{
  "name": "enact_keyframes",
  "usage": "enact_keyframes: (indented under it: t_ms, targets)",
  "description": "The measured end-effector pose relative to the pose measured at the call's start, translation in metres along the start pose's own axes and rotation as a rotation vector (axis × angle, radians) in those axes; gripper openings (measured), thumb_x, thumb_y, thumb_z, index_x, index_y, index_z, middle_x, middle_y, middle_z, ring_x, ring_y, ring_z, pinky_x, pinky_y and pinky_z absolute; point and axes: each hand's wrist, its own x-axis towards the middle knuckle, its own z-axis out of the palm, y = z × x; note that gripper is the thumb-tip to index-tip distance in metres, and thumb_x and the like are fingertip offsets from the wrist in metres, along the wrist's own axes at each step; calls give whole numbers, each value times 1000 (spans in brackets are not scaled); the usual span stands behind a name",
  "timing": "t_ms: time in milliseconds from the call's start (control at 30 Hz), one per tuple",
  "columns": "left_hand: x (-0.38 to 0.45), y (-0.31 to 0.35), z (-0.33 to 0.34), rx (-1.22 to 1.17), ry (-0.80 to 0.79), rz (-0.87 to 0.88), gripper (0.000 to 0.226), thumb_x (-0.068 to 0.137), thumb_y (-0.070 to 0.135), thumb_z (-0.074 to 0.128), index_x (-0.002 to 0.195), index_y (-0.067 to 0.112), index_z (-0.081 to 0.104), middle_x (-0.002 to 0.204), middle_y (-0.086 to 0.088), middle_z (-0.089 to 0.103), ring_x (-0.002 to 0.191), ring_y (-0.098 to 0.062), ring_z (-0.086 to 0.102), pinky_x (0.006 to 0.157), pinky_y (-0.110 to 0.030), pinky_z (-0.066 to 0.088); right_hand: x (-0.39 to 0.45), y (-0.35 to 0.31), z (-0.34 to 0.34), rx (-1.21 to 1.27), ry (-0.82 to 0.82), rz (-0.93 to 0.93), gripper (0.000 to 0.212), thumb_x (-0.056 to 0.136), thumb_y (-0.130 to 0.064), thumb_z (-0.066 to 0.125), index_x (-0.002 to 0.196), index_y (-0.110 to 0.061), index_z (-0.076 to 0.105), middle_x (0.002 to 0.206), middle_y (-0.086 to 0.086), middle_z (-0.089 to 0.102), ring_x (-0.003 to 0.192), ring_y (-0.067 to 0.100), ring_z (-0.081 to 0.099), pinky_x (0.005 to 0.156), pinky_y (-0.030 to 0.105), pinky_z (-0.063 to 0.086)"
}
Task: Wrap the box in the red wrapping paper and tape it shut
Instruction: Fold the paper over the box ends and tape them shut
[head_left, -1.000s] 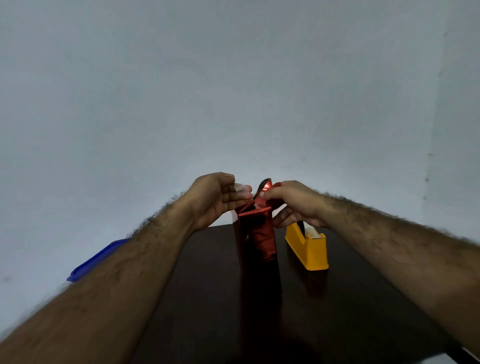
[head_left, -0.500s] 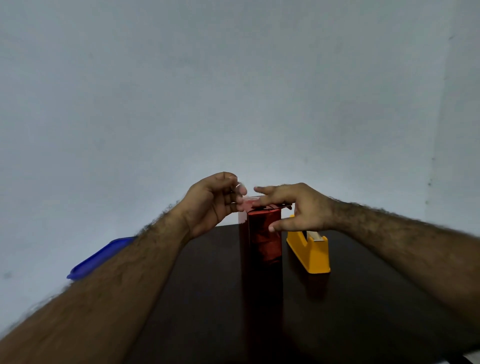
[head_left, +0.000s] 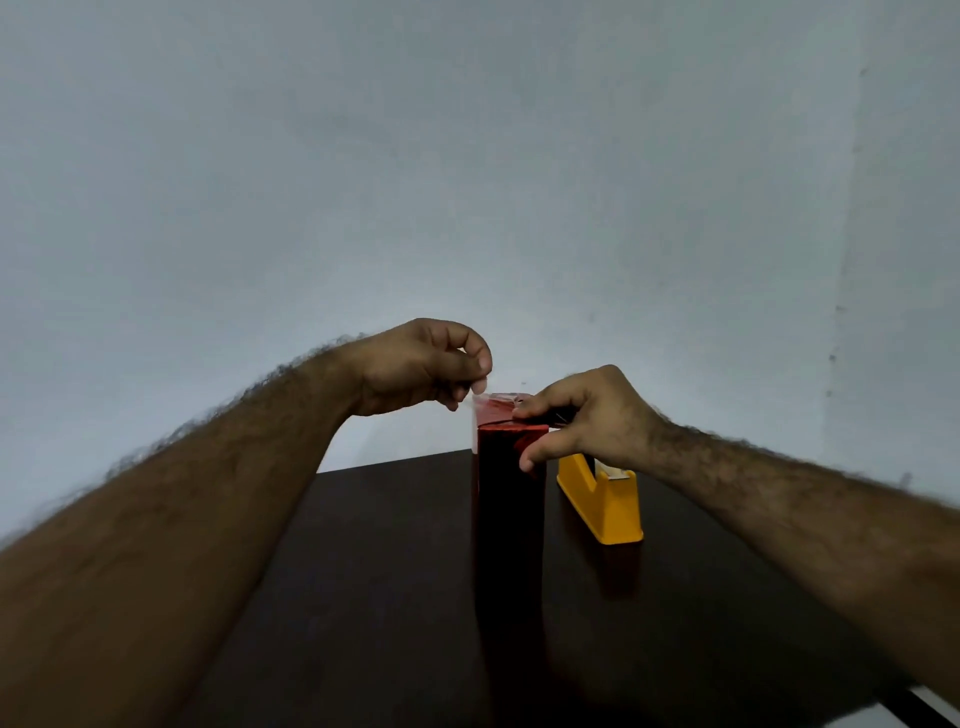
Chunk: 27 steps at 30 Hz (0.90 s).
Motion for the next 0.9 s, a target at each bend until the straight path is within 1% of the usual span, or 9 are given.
enact_keyframes:
  t_ms: [100,200,333,400,500,633,700,767,900]
  targets:
    - [13,6,-5,156,-73,-49,9,102,0,62,102,6,69,88,-11,67,69,-16,57,69,-30,50,0,1,4,70,33,30,53,54,-29,103,103,-23,85,95,-15,80,95,2,75,86,23,60]
    - [24,6,-7,255,-127,-61,10,101,-1,64,102,5,72,89,-13,61,71,-16,56,68,-30,49,1,0,8,96,46,45,50,53,-31,103,99,-22,86,93,-14,80,93,5,75,84,25,61]
    - [35,6,-2,329,-179,-12,12,99,0,67,99,8,75,92,-15,62,78,-20,54,66,-29,48,4,-3,16,125,62,65,49,52,-35,103,97,-26,86,93,-12,80,95,9,75,88,38,63]
    - [37,5,-1,331,-228,-1,18,98,-1,68,96,14,77,96,-13,66,83,-25,54,65,-27,48,6,-2,19,149,84,80,48,51,-36,104,94,-25,86,91,-11,80,94,12,75,88,45,63]
    - [39,5,0,346,-262,-6,17,97,-2,68,96,14,76,98,-14,70,85,-27,56,65,-27,48,6,0,22,178,108,103,46,50,-37,104,90,-23,85,90,-8,80,94,14,75,88,49,62]
    - [43,2,0,353,-269,-10,13,98,1,68,98,12,74,92,-11,68,80,-22,58,66,-27,48,7,-1,22,172,115,120,44,51,-39,103,87,-24,85,89,-8,79,95,13,74,91,48,61]
    - [44,3,-2,274,-265,-1,12,100,1,65,99,11,72,89,-12,65,75,-18,59,66,-26,49,8,-1,21,178,101,119,43,52,-39,103,88,-26,85,91,-9,79,98,12,74,93,47,61]
    - [43,6,-9,171,-258,3,10,102,0,61,100,7,68,85,-9,63,72,-17,54,66,-27,47,8,-2,20,187,87,116,43,52,-39,103,89,-26,85,93,-8,80,100,12,74,94,47,61]
    - [40,8,-14,180,-353,-46,12,103,1,60,97,8,68,82,-7,63,70,-18,50,66,-27,45,9,-5,19,162,76,113,42,53,-39,103,89,-25,85,92,-10,79,100,11,73,93,46,61]
